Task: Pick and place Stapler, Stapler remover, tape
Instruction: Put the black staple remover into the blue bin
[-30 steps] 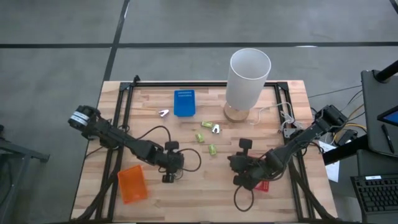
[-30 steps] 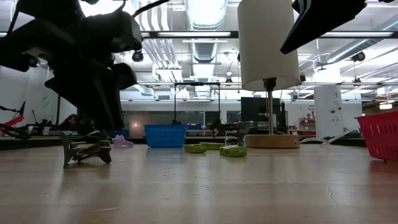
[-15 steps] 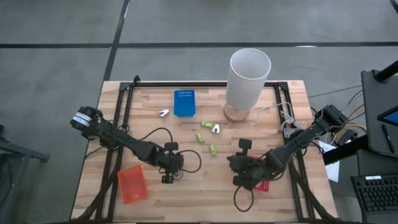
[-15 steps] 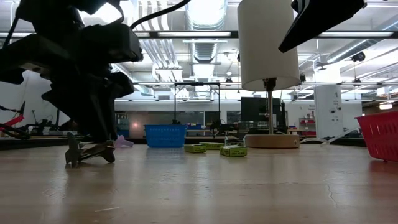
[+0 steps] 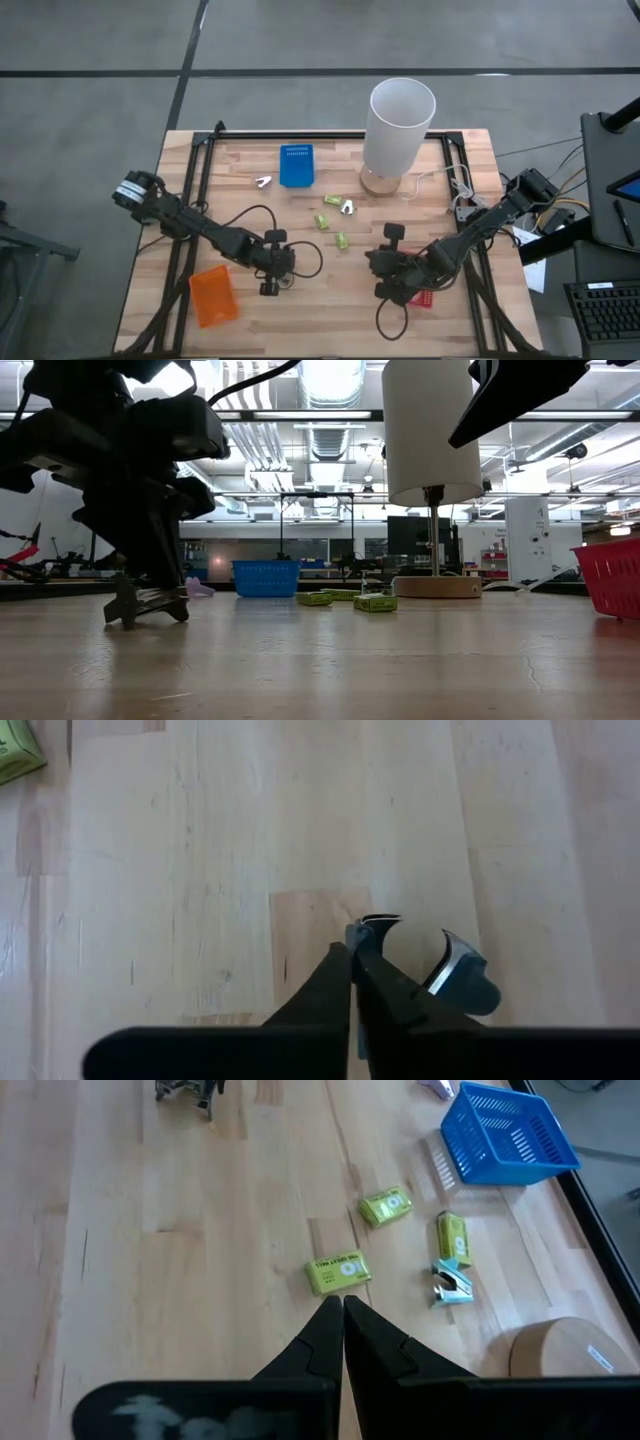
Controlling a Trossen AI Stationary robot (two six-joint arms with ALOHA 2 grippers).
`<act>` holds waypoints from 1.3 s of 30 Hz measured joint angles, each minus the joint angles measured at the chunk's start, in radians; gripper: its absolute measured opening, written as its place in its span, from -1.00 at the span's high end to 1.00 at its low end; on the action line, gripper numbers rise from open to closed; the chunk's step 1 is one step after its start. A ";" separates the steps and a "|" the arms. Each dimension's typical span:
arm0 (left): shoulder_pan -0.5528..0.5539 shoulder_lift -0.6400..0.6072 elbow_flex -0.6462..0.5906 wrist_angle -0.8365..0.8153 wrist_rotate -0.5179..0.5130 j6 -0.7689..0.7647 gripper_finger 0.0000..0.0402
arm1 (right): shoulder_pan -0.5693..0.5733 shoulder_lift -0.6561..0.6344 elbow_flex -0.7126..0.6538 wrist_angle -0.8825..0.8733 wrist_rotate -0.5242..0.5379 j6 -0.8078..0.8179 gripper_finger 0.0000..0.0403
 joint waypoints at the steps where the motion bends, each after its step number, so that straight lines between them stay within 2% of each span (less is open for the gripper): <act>1: 0.000 0.000 0.000 0.000 0.000 -0.002 0.96 | 0.000 0.000 0.000 0.001 0.000 0.000 0.96; 10: 0.000 -0.006 0.004 0.008 -0.010 -0.025 0.97 | 0.000 0.000 0.000 0.005 0.000 -0.008 0.96; 15: 0.001 -0.009 0.026 0.008 -0.109 -0.019 0.97 | 0.000 0.000 0.000 0.011 0.000 -0.008 0.96; 26: 0.011 -0.009 0.081 0.007 -0.337 0.109 0.99 | 0.000 0.000 0.000 0.013 0.000 -0.011 0.96; 31: 0.022 -0.009 0.083 0.005 -0.553 0.146 0.98 | 0.000 0.000 0.000 0.013 0.000 -0.011 0.96; 33: 0.029 -0.009 0.083 0.002 -0.671 0.151 0.98 | 0.000 0.000 0.000 0.013 0.000 -0.011 0.96; 37: 0.063 -0.009 0.087 0.002 -0.997 0.035 0.98 | 0.000 0.000 0.000 0.013 0.001 -0.011 0.96; 39: 0.094 -0.013 0.090 0.004 -1.075 -0.013 0.98 | 0.000 0.000 0.000 0.013 0.001 -0.011 0.96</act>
